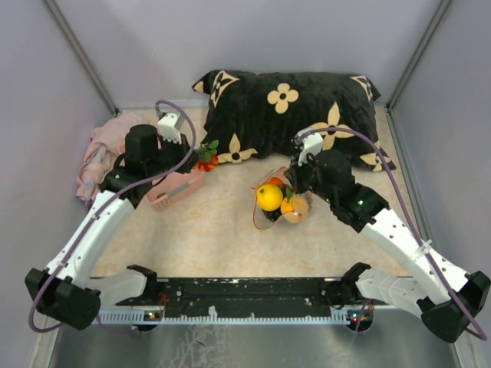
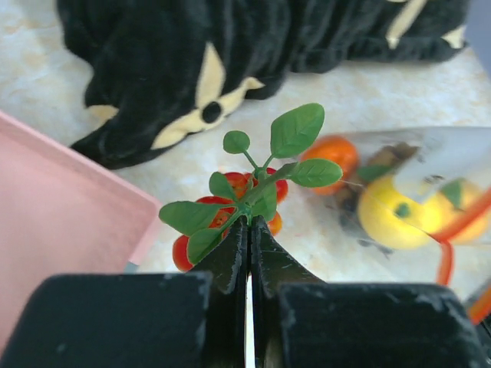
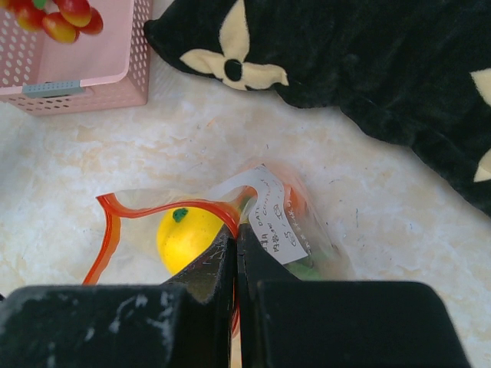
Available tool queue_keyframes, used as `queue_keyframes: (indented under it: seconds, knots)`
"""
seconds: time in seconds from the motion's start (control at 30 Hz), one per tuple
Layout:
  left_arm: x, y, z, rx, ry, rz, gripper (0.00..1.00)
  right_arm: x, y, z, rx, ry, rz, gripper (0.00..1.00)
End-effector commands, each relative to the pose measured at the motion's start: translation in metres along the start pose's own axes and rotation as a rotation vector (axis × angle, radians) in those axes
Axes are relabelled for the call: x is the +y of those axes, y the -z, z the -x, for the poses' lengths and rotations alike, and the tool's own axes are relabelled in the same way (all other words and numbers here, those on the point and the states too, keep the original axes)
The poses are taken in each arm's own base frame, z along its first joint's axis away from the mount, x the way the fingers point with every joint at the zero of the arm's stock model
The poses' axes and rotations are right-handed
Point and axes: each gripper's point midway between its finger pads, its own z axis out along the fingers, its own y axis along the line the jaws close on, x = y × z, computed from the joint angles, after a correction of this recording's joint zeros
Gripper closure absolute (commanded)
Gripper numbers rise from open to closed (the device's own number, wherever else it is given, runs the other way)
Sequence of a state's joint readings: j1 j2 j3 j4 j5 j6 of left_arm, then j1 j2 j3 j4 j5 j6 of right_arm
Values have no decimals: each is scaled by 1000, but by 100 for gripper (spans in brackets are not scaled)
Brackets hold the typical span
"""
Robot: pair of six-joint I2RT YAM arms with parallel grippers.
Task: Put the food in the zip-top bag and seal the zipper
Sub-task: Pick up the fake fruit from the bin, then place the fake fruit in the zipper food storage bag.
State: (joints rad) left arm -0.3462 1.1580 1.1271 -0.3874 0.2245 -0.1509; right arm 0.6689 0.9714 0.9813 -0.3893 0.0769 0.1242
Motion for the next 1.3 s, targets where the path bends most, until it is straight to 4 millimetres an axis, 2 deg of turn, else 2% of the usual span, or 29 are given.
queue_keyframes:
  seconds: [0.0,0.37,0.7,0.87,1.1,1.27]
  knots:
    - [-43,13,1,-49,7,-170,100,7,9,38,-137,-45,33,100]
    - [-136,60,17,-187,-88,-525,100,11,11,43,-144,-76,56,100]
    - [-205,82,3,-225,-160,-742,100,16,9,37,-133,-101,77,100]
    - [-230,74,-9,-250,-210,-792,100,18,11,38,-133,-109,89,100]
    - [-245,48,-24,-261,-249,-791,100,21,16,42,-140,-116,107,100]
    - [-244,27,-30,-264,-277,-732,100,24,18,45,-146,-119,120,100]
